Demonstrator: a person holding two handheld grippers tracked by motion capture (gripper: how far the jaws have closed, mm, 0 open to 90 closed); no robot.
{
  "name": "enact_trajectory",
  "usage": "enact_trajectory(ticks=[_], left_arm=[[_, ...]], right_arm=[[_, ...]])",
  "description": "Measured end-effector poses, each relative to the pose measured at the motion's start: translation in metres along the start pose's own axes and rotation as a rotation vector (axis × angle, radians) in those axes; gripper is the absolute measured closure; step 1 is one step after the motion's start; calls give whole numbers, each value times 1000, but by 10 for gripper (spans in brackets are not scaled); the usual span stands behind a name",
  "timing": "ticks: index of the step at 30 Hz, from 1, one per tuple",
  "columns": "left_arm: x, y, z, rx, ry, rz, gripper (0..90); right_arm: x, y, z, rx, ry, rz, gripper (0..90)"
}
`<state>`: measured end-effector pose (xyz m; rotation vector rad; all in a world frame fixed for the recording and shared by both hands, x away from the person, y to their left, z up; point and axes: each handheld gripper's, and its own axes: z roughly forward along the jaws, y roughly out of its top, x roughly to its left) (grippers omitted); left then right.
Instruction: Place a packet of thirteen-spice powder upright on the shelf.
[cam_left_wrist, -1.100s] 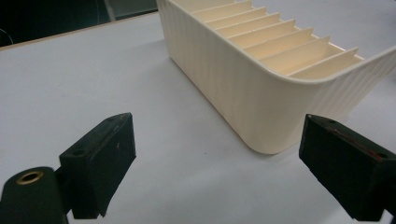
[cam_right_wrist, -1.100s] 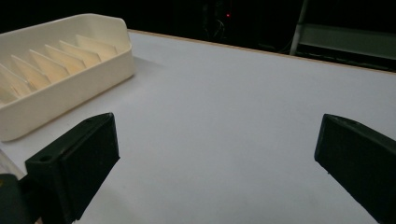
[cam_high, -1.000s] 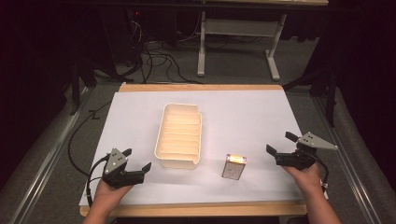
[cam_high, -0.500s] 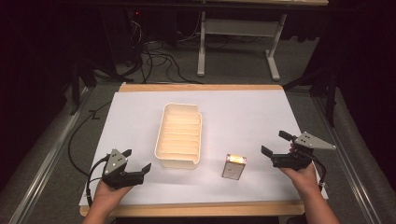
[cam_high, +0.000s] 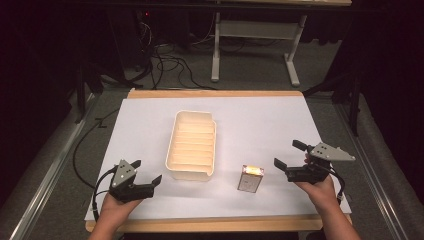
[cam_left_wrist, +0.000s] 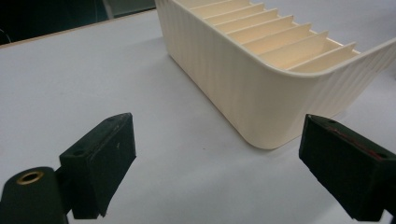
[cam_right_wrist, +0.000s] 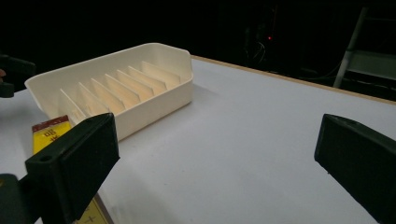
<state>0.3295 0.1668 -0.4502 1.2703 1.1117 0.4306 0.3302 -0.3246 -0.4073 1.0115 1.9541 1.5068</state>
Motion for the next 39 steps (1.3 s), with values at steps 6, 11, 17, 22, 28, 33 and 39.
enact_trajectory(ticks=[6,11,17,22,28,33,39], left_arm=[[-1,0,0,-1,-1,1,116],[-1,0,0,-2,-2,-3,115],[-1,0,0,-1,-2,0,116],[0,0,0,0,-1,2,116],[-1,0,0,2,-3,2,116],[-1,0,-1,3,-3,5,116],[-1,-1,-1,5,-5,4,115]], right_arm=[[8,4,1,-7,28,-7,0],[15,6,4,-6,47,-10,0],[23,8,7,-8,78,-21,0],[30,9,10,-10,104,-30,0],[36,8,14,0,127,-35,0],[41,6,18,11,148,-45,2],[43,2,24,28,168,-38,3]])
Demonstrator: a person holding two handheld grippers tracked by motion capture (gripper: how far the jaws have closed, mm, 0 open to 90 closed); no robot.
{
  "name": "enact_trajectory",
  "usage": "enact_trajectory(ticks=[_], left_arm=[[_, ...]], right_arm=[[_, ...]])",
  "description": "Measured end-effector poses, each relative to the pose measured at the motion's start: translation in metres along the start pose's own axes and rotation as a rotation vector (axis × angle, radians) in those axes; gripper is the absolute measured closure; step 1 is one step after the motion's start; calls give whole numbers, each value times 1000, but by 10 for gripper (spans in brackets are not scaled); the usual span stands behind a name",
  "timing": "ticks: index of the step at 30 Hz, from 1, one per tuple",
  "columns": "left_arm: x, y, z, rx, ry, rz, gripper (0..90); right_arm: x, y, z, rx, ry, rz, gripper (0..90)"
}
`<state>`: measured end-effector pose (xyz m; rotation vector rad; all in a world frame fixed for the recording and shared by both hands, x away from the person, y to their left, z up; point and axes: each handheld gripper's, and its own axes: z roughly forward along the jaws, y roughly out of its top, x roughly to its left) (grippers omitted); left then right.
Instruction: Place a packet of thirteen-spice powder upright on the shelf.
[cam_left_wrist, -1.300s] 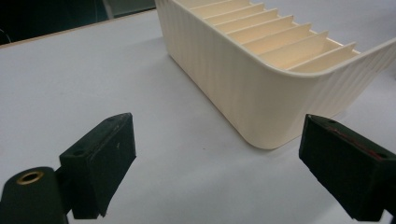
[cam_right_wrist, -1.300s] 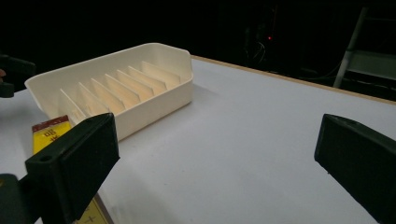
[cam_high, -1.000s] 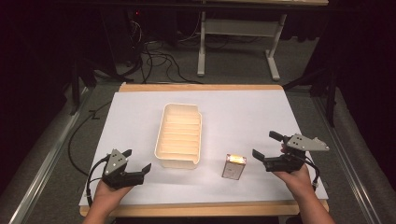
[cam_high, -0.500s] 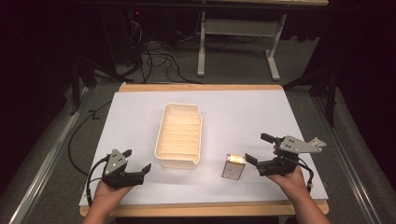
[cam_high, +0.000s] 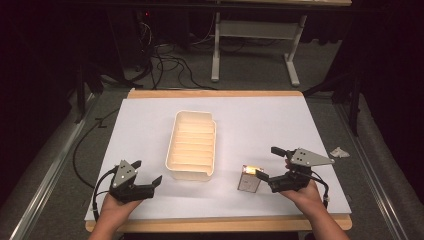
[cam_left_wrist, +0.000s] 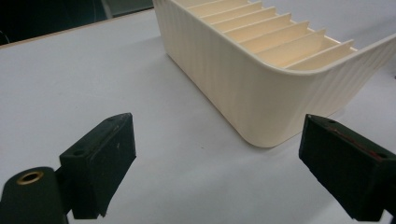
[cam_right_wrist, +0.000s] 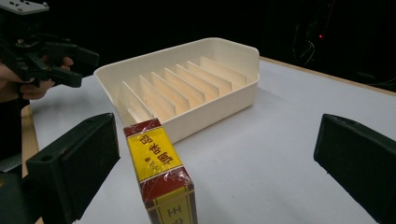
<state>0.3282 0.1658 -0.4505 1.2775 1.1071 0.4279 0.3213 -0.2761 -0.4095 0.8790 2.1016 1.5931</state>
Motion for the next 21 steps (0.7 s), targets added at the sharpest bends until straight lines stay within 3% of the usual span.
enact_trajectory(ticks=[21], left_arm=[[0,-1,0,5,-1,0,116]], right_arm=[[5,-18,19,86,57,24,70]])
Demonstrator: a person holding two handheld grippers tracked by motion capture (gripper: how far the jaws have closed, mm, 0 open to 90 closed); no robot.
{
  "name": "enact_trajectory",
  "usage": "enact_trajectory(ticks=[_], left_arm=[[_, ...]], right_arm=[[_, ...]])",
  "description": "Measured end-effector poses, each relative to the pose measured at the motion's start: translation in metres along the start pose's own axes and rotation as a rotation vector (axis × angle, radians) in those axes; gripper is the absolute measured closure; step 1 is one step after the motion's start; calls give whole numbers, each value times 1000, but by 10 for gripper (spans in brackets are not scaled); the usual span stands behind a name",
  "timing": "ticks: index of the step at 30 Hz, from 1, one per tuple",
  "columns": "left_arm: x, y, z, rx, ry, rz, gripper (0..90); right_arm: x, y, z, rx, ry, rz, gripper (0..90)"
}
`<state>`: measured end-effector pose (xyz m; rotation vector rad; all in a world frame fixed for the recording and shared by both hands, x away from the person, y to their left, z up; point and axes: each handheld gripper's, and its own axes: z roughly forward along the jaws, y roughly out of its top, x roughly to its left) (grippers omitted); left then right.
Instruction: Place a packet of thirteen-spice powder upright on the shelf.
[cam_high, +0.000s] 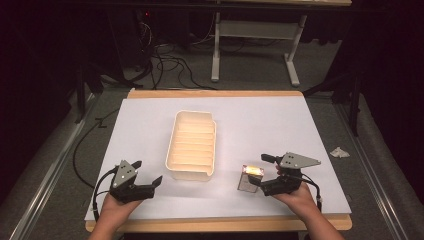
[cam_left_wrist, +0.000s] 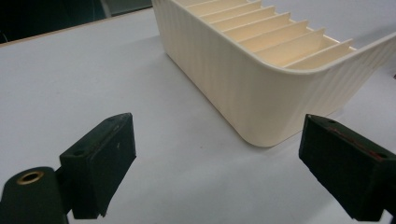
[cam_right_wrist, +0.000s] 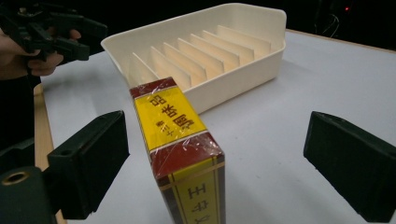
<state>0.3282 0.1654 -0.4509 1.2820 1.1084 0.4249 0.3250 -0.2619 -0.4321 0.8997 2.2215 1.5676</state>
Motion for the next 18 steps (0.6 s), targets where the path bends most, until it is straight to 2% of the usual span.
enact_trajectory(ticks=[4,6,11,18], left_arm=[[0,0,0,0,0,-1,116],[0,0,0,-1,1,-2,116],[0,0,0,-3,0,-7,116],[0,0,-1,1,0,-2,116]], right_arm=[[2,-3,4,19,17,5,88],[3,-5,6,27,18,-6,110],[3,-9,10,47,25,11,137],[3,-10,10,60,22,10,186]])
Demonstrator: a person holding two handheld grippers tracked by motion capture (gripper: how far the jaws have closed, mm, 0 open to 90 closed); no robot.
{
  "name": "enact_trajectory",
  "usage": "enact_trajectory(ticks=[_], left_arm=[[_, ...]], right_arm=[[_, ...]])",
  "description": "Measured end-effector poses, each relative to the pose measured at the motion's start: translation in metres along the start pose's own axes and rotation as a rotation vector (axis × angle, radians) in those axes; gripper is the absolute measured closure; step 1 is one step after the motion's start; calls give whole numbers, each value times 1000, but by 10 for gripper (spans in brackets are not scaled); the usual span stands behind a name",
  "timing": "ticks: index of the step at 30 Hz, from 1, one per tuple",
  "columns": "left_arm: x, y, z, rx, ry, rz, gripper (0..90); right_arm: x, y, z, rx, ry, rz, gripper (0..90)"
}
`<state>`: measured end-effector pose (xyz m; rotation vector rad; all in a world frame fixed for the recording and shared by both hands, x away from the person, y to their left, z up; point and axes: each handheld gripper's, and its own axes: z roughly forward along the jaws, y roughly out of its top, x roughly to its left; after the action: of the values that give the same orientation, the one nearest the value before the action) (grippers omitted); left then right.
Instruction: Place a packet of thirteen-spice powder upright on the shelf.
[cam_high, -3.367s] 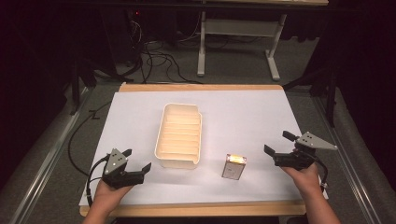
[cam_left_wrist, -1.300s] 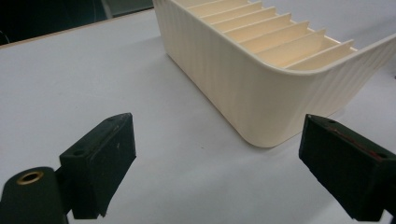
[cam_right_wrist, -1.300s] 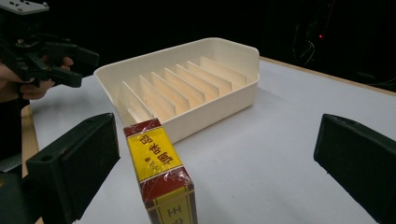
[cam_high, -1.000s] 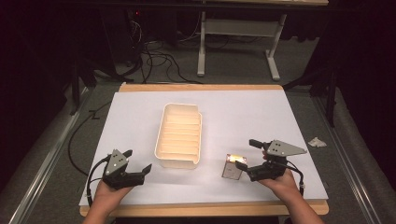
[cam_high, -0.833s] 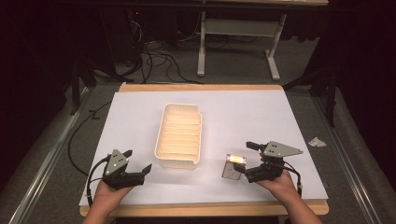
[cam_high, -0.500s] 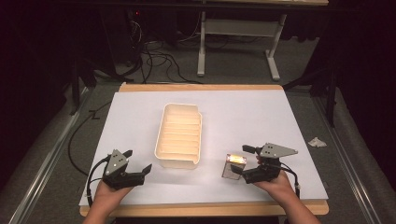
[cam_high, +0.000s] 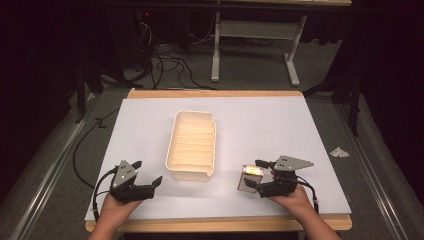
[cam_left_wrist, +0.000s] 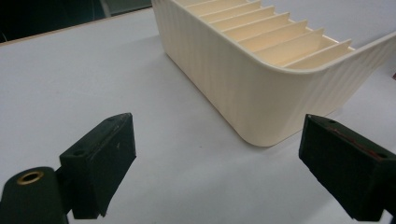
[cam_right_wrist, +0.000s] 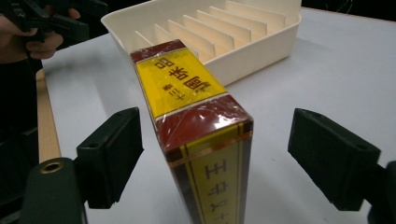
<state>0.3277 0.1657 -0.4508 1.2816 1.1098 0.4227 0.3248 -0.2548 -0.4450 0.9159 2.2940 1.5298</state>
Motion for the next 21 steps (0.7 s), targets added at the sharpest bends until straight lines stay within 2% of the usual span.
enact_trajectory(ticks=[3,6,12,21], left_arm=[[0,0,0,1,0,1,116],[0,-1,0,4,-1,0,116],[0,-1,0,5,-3,-1,116],[0,-1,0,10,-3,4,116]], right_arm=[[1,0,0,3,5,-7,231],[4,0,-4,-18,1,-36,348],[6,0,-4,-16,10,-61,426],[8,0,-4,-13,25,-73,507]])
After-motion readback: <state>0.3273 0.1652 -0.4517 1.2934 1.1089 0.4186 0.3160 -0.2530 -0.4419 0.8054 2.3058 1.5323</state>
